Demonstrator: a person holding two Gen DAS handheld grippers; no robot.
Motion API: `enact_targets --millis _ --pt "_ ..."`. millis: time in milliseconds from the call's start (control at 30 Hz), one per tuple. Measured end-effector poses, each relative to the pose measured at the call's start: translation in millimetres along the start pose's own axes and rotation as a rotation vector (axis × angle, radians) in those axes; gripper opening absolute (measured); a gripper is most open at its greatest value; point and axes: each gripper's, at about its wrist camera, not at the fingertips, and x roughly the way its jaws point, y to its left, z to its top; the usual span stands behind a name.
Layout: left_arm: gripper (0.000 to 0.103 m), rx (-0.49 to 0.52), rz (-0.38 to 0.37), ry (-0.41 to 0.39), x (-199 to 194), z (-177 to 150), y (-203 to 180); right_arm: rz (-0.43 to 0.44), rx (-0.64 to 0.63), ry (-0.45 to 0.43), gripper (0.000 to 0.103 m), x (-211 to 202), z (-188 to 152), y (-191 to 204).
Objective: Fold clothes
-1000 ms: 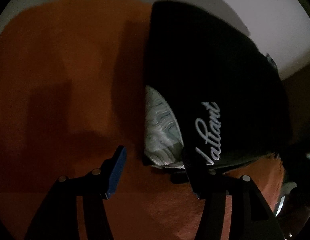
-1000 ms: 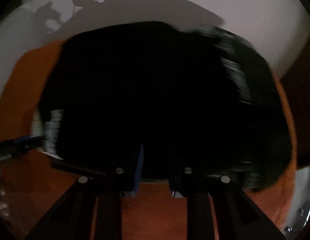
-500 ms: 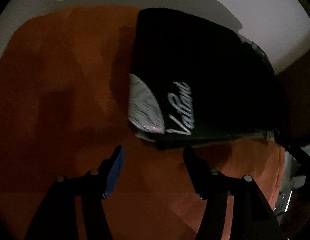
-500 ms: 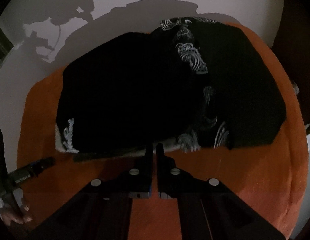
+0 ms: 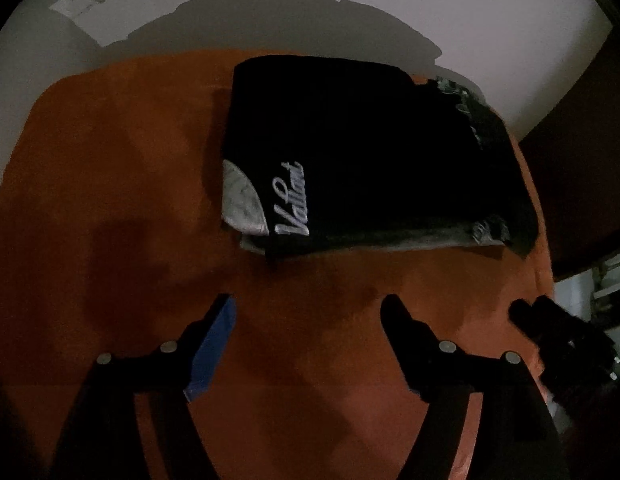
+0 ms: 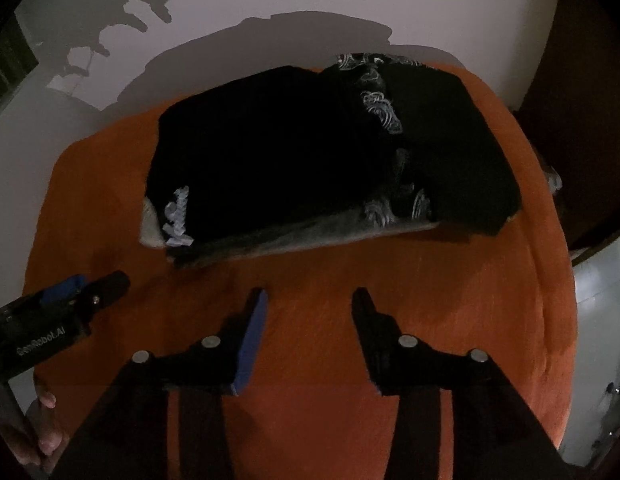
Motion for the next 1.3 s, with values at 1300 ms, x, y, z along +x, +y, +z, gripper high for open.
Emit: enact_targets --millis 1300 --pt "0.077 0.107 0.025 -0.049 -42.0 -120.9 -10.9 -0.022 -0.033 -0.011 0.077 -39.5 -110.7 18.7"
